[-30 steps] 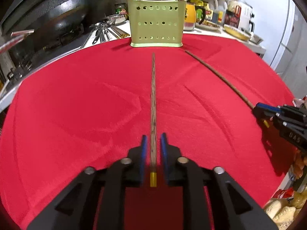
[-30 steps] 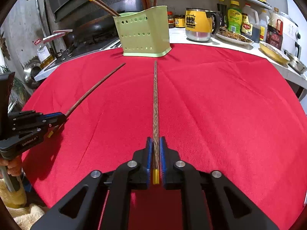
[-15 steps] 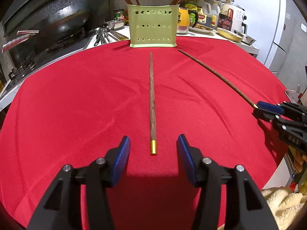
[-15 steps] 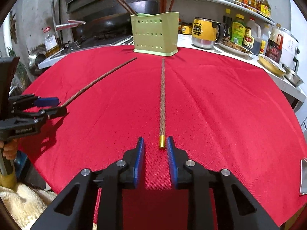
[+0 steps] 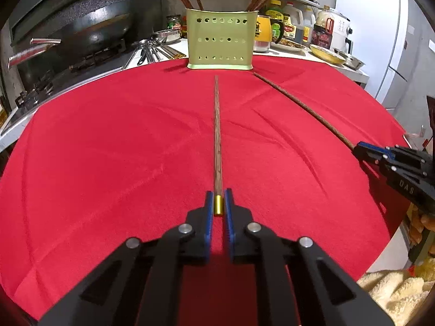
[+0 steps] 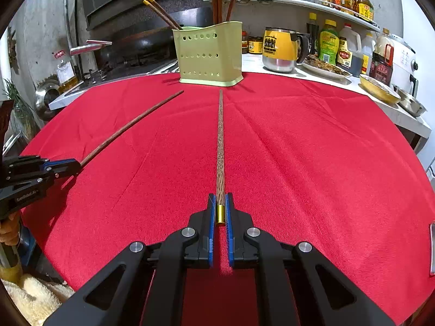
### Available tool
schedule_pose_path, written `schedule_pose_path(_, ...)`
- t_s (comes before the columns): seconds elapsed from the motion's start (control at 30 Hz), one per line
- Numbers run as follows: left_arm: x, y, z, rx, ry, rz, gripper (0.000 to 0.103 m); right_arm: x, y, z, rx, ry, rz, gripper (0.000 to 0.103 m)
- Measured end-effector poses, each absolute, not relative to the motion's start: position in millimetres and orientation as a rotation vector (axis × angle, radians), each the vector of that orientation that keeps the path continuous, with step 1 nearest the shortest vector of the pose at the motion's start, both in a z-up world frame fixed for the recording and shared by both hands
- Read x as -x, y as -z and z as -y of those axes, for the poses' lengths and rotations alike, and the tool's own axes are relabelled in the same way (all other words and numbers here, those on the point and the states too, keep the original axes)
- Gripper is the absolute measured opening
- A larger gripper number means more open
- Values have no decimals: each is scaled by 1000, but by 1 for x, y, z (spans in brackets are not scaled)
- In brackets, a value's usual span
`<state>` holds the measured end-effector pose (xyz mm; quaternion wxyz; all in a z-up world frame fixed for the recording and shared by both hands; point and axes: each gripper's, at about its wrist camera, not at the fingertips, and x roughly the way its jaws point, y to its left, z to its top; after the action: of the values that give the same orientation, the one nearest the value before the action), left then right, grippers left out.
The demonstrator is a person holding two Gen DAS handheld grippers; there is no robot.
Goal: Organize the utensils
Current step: 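Slide the left gripper to the chopstick's gold tip and grip it while the right gripper grips its own, then lift the chopstick upright with the left gripper over the green holder while the right gripper does likewise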
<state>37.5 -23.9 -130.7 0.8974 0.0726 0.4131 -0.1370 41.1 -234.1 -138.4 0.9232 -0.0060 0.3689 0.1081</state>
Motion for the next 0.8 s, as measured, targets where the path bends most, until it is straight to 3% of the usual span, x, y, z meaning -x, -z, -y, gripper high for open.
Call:
schedule_pose_path(0.5,-36,133,29,-204,274,-807,7,-35,140,229,12,-194,-717,7)
schedule_pose_path(0.8,-28,85,6,-123,226,-659,7,-29,107,245,-72,-225,-689,7)
